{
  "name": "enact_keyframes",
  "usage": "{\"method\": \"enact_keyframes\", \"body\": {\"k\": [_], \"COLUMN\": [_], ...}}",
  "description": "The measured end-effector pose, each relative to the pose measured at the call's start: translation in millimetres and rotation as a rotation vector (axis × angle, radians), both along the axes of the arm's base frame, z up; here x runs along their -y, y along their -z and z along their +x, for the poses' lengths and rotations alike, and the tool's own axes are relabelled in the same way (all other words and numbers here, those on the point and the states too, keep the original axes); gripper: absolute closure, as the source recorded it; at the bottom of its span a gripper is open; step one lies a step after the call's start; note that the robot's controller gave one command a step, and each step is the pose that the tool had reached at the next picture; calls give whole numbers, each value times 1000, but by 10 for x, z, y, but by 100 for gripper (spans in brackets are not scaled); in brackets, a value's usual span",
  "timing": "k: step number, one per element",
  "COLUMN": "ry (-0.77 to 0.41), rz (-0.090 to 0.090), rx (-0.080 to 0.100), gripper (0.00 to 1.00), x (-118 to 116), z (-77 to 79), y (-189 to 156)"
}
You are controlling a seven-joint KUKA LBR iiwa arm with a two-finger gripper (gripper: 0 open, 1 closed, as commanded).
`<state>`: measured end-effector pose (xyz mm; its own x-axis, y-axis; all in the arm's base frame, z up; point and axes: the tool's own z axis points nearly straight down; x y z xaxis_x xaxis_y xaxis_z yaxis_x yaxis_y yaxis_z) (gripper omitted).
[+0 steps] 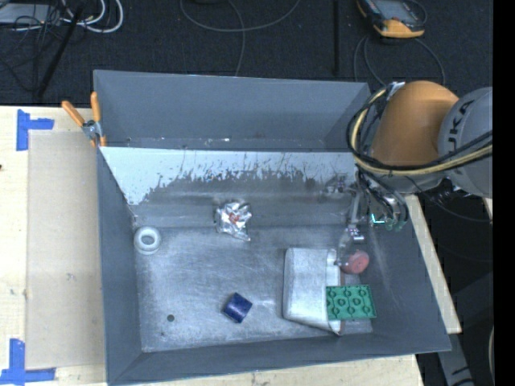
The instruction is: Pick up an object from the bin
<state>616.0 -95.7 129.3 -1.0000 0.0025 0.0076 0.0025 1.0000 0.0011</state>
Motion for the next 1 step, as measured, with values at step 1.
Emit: {"method": "enact_keyframes", "body": {"k": [1], "ry": [-4], "rz": [-1], "rx": [7], "gripper": [100], "x": [-6], "z": [21], "y": [-41]}}
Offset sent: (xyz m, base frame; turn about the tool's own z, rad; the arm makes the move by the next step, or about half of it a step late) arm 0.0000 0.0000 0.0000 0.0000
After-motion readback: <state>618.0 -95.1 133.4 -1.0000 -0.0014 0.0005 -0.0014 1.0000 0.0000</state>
